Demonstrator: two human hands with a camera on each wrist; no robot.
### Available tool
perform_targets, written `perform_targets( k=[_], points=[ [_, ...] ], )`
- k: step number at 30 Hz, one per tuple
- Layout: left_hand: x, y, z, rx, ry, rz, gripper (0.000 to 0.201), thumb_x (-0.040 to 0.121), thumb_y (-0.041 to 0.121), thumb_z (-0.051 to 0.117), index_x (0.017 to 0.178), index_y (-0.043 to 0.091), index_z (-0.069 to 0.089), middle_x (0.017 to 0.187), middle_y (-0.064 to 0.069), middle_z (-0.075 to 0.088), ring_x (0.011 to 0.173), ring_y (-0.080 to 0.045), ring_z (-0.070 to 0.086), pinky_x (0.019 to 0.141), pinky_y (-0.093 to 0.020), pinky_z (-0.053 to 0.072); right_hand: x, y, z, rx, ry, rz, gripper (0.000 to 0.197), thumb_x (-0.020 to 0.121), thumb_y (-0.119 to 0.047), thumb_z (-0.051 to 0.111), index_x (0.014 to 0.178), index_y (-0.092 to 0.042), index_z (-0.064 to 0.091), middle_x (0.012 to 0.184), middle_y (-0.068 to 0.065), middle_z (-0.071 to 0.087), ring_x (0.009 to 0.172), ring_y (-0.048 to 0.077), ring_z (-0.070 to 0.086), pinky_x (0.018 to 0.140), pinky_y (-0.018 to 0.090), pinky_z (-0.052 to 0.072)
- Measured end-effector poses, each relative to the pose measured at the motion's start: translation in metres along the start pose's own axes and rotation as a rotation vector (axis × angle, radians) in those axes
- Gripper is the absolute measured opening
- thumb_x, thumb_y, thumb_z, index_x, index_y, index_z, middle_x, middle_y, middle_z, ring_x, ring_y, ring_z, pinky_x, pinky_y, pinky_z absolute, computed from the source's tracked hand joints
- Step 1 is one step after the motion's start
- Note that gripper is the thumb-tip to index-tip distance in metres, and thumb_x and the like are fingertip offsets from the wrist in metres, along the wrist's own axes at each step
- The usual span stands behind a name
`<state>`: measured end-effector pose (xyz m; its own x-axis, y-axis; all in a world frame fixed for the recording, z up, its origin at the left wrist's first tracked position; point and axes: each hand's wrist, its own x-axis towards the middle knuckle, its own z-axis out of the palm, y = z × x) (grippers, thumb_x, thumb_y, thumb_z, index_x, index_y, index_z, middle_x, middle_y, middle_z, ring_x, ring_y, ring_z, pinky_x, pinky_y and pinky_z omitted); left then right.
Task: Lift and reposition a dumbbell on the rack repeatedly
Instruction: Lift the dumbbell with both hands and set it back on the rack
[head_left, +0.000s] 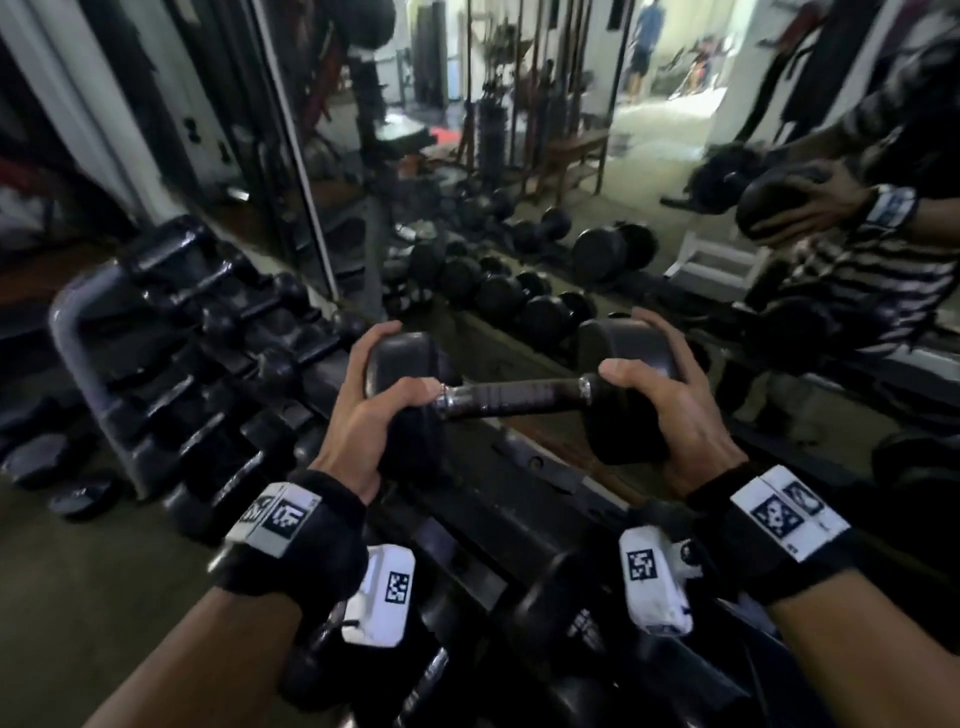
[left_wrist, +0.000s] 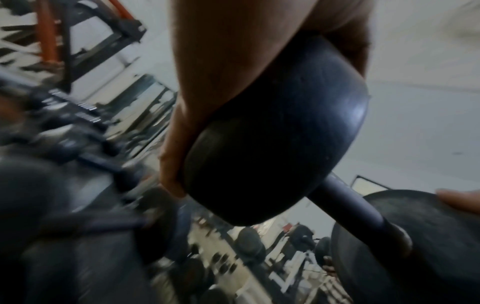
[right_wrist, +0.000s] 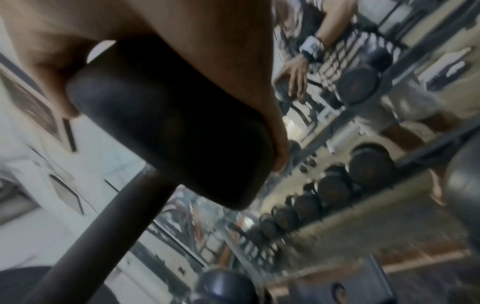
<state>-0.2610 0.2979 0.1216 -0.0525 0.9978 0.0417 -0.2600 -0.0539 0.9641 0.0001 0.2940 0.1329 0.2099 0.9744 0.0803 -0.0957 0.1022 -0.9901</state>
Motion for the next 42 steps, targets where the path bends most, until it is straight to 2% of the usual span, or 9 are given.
perform_targets(
  k=[3,7,10,22,25,29,33,38,42],
  points=[
    [-0.016,0.025,0.016,0.015,-0.108,0.093,0.065,0.060,0.008,0.072,0.120,0.032,0.061,0.087,0.005,0.071,0.075,-0.014,0.065,0.071,-0.031,0.053,-0.033,-0.024,-0.012,0.022,0.110,-0.130,0.068,0.052,-0.034,0.081,0.118,-0.036,0.066,0.124,0.006,0.068,0.116,0.030,0.064,0.104,0.048,0.050],
    [-0.042,0.051,0.033,0.019,-0.236,0.155,0.064,0.053,0.023,0.077,0.113,0.039,0.065,0.107,-0.003,0.065,0.091,-0.025,0.061,0.085,-0.047,0.049,-0.080,-0.050,-0.029,0.059,0.204,-0.213,0.068,0.053,-0.028,0.082,0.119,-0.033,0.067,0.123,0.006,0.069,0.113,0.031,0.066,0.098,0.046,0.055],
    [-0.063,0.062,0.043,0.013,-0.322,0.187,0.060,0.053,0.024,0.077,0.109,0.042,0.066,0.112,-0.002,0.064,0.098,-0.025,0.060,0.091,-0.047,0.048,-0.120,-0.066,-0.040,0.038,0.280,-0.271,0.067,0.054,-0.031,0.083,0.118,-0.037,0.067,0.126,0.004,0.067,0.113,0.027,0.066,0.098,0.045,0.055],
    [-0.156,0.067,0.084,-0.014,-0.582,0.164,0.063,0.049,0.027,0.075,0.111,0.039,0.064,0.108,0.002,0.064,0.089,-0.015,0.065,0.073,-0.030,0.055,-0.272,-0.092,-0.088,-0.002,0.523,-0.346,0.053,0.068,-0.015,0.078,0.117,-0.034,0.068,0.122,0.005,0.069,0.106,0.027,0.069,0.084,0.038,0.060],
    [-0.177,0.064,0.102,-0.011,-0.628,0.149,0.068,0.049,0.028,0.075,0.115,0.037,0.062,0.113,-0.002,0.062,0.091,-0.018,0.064,0.068,-0.026,0.055,-0.293,-0.094,-0.109,-0.010,0.576,-0.361,0.052,0.071,-0.012,0.077,0.118,-0.032,0.068,0.117,0.000,0.071,0.104,0.025,0.070,0.087,0.040,0.059],
    [-0.197,0.055,0.133,-0.011,-0.647,0.113,0.068,0.049,0.026,0.075,0.114,0.040,0.062,0.117,-0.005,0.059,0.088,-0.017,0.064,0.066,-0.024,0.055,-0.310,-0.094,-0.144,-0.017,0.576,-0.372,0.046,0.075,-0.009,0.075,0.112,-0.036,0.069,0.116,0.000,0.069,0.105,0.030,0.069,0.085,0.044,0.060],
    [-0.217,0.035,0.172,-0.003,-0.628,0.076,0.063,0.051,0.024,0.075,0.110,0.044,0.063,0.121,-0.007,0.058,0.094,-0.024,0.063,0.070,-0.034,0.058,-0.313,-0.089,-0.194,0.007,0.576,-0.354,0.048,0.078,-0.004,0.073,0.116,-0.033,0.068,0.110,-0.006,0.071,0.104,0.027,0.070,0.080,0.038,0.059],
    [-0.250,-0.009,0.226,0.022,-0.523,0.033,0.068,0.053,0.027,0.076,0.118,0.038,0.061,0.125,-0.011,0.058,0.108,-0.035,0.061,0.089,-0.056,0.055,-0.304,-0.075,-0.276,0.000,0.492,-0.248,0.056,0.066,-0.020,0.078,0.119,-0.034,0.068,0.122,0.003,0.070,0.110,0.031,0.068,0.094,0.052,0.056],
    [-0.285,-0.056,0.259,0.031,-0.377,-0.080,0.063,0.058,0.023,0.077,0.117,0.039,0.061,0.124,-0.013,0.059,0.099,-0.031,0.062,0.083,-0.055,0.056,-0.296,-0.055,-0.335,-0.028,0.386,-0.099,0.051,0.065,-0.022,0.078,0.113,-0.036,0.069,0.124,0.004,0.069,0.112,0.030,0.067,0.100,0.051,0.053]
  ],
)
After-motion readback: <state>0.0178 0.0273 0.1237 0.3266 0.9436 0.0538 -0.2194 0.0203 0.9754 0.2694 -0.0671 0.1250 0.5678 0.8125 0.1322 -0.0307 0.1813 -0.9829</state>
